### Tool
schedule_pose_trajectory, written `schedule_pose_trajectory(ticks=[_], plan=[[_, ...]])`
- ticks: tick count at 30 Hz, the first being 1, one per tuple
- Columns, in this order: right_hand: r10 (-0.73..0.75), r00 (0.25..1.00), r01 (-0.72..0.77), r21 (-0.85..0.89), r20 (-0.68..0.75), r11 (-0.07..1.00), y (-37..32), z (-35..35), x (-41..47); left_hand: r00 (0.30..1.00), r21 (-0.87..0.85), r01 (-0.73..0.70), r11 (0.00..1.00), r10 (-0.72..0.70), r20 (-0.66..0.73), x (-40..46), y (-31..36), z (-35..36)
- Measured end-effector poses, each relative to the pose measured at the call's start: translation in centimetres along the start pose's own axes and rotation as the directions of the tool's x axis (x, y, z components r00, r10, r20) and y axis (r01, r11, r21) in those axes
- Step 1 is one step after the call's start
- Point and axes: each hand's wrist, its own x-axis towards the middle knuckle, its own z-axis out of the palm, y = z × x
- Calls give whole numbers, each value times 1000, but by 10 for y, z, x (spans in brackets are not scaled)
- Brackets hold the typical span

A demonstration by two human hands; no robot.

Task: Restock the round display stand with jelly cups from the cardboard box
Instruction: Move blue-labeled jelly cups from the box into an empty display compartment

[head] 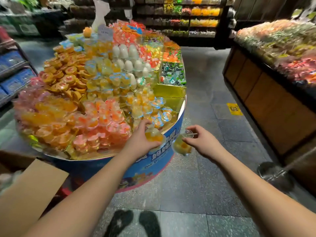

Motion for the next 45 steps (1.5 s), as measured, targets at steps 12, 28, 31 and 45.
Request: schedule_pose_trajectory(ticks=[12, 28, 31, 45], plan=[[18, 999, -17, -18, 39, 1000, 65, -30, 101, 997, 249, 8, 969, 12, -78, 117, -5, 61], [-4, 984, 25, -111, 179, 994, 87, -27, 348, 969, 395, 172, 903, -84, -231, 318, -52, 84], [-32, 978, 53, -94, 207, 994, 87, -23, 382, 960, 427, 203, 881, -94, -264, 343, -54, 89], [-190, 894, 204, 9, 407, 979, 82, 6, 517, 898, 642, 440, 628, -278, -342, 426, -60, 115]])
